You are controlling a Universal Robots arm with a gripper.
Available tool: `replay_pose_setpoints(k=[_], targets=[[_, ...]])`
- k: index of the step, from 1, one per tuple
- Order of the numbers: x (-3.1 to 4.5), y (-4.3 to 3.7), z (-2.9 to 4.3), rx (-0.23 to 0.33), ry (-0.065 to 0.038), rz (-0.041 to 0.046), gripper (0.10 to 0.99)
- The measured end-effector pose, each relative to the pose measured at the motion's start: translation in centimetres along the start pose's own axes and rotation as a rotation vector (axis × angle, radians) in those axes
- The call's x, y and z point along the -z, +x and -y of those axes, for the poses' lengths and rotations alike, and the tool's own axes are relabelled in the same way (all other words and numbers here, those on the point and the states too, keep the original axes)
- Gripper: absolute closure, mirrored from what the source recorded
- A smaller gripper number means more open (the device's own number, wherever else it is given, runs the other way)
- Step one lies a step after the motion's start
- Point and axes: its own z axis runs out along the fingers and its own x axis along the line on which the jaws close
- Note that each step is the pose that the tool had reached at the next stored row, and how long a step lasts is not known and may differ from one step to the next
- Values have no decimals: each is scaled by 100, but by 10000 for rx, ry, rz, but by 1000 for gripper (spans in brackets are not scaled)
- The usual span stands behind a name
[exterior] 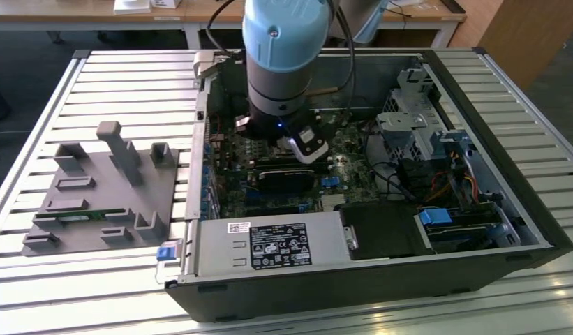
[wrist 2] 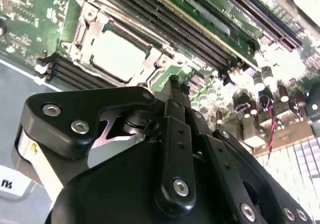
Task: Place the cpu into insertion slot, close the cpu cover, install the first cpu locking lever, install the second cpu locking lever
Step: 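Install the second cpu locking lever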
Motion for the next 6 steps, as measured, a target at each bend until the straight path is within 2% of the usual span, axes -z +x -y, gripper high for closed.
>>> replay_pose_setpoints(k=[3, 6], targets=[[54, -1, -22, 0, 0, 0, 980], [62, -2, -26, 0, -2, 1, 980]])
